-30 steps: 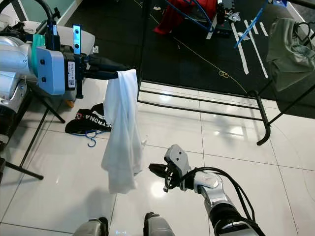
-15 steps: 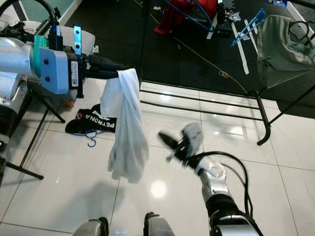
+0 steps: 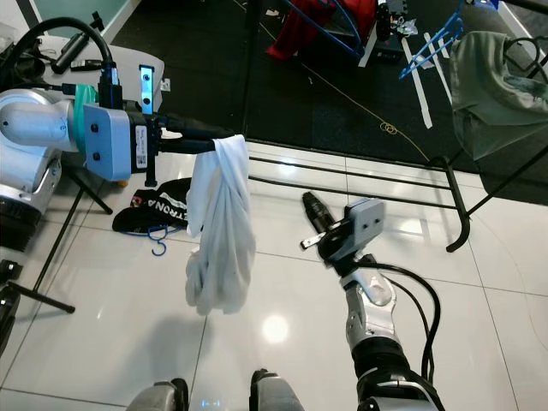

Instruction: Hang hanger

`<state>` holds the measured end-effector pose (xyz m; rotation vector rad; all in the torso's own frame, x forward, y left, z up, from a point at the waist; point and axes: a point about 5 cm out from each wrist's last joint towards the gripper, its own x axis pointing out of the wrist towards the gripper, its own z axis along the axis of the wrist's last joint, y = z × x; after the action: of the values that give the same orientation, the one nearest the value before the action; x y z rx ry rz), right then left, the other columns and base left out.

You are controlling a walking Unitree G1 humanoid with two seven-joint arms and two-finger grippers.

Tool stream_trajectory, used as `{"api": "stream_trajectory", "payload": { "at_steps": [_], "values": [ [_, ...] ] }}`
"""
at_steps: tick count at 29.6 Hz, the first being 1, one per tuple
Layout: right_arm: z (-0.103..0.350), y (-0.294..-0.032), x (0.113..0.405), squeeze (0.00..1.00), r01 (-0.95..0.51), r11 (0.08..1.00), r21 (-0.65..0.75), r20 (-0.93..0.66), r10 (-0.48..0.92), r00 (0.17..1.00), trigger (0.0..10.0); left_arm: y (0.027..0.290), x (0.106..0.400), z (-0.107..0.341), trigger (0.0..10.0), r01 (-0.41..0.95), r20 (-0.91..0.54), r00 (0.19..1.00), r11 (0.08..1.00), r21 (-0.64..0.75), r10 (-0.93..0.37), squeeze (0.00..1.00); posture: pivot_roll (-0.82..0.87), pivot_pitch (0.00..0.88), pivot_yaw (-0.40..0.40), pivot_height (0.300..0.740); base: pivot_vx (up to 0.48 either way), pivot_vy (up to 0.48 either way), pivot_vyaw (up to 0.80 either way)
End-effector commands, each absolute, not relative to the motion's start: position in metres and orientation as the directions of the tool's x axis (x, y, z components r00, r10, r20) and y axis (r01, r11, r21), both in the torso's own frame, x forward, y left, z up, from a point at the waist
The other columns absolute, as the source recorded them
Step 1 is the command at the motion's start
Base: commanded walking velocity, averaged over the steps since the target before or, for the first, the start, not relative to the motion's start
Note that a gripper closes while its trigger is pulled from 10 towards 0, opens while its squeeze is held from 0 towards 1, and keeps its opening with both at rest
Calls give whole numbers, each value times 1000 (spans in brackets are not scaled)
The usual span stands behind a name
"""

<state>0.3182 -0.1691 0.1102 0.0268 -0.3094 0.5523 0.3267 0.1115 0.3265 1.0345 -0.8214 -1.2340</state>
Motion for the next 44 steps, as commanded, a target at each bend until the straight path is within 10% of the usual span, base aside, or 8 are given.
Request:
{"api": "stream_trajectory", "payload": {
  "at_steps": [1, 4, 5, 33, 35, 36, 44],
  "values": [
    [98, -167, 312, 620, -581, 811, -73, 227, 580, 782, 10000, 106, 322, 329, 0, 331, -24, 146, 26, 943, -989, 0, -12, 119, -37, 740, 0, 0, 0],
    [98, -167, 312, 620, -581, 811, -73, 227, 580, 782, 10000, 106, 322, 329, 0, 331, -24, 146, 26, 943, -989, 0, -12, 119, -37, 740, 0, 0, 0],
    [94, -163, 309, 1000, -625, 777, -73, 200, 625, 754, 10000, 104, 321, 328, 0, 334, -27, 142, 22, 942, -989, 0, -11, 119, -37, 740, 0, 0, 0],
    [84, -133, 292, 1000, -841, 540, -32, 95, 839, 535, 10000, 97, 313, 334, 0, 337, -29, 128, 16, 941, -991, 0, -10, 122, -38, 740, 0, 0, 0],
    [80, -134, 295, 859, -831, 555, -30, 64, 831, 553, 10000, 95, 312, 336, 0, 335, -25, 122, 17, 942, -992, 0, -10, 121, -37, 740, 0, 0, 0],
    [78, -134, 297, 0, -823, 567, -28, 35, 823, 566, 10000, 94, 310, 338, 0, 330, -22, 116, 18, 944, -993, 0, -10, 121, -37, 740, 0, 0, 0],
    [82, -135, 311, 0, -792, 610, -27, 4, 792, 610, 10000, 92, 303, 347, 0, 308, -8, 97, 22, 951, -995, 0, -3, 118, -43, 740, 0, 0, 0]
  ]
}}
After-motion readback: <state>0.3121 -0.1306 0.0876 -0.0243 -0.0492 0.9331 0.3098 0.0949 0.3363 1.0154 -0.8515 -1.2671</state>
